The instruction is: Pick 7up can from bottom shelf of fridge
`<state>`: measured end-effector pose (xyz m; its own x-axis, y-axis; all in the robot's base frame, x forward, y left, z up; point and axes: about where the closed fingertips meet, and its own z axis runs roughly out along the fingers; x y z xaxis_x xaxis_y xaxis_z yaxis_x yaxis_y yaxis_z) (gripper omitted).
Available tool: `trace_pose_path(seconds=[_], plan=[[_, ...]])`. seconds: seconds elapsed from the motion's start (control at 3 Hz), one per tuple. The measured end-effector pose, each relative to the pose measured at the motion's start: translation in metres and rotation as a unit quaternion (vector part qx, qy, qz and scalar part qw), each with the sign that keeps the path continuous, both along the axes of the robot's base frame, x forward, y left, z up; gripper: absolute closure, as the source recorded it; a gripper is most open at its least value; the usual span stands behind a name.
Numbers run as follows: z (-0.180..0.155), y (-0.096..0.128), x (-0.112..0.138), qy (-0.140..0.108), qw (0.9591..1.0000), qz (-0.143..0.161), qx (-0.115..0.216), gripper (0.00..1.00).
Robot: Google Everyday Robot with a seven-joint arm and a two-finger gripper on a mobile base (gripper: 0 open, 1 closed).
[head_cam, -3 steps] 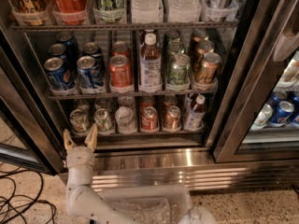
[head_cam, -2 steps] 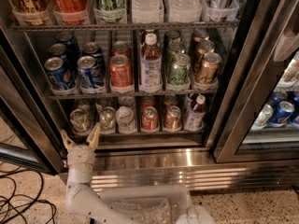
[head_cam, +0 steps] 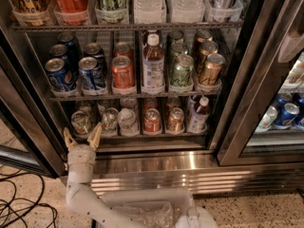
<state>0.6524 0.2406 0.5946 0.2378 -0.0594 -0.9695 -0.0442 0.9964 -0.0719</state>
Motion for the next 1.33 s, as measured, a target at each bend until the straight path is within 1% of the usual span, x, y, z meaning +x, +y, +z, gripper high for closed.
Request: trace_pose_path(seconds=[0.33, 0.67, 1.0, 1.33], plan=[[0.007, 0.011, 0.011, -0.017, 0.9998, 0.0, 0.01, 0.21], [0.011, 0.023, 0.016, -0.025, 0.9995, 0.004, 0.02, 0.26], [0.013, 0.029, 0.021, -0.03, 0.9992, 0.003, 0.025, 0.27], [0.009, 0.024, 0.034, -0.026, 0.9993, -0.009, 0.026, 0.32]])
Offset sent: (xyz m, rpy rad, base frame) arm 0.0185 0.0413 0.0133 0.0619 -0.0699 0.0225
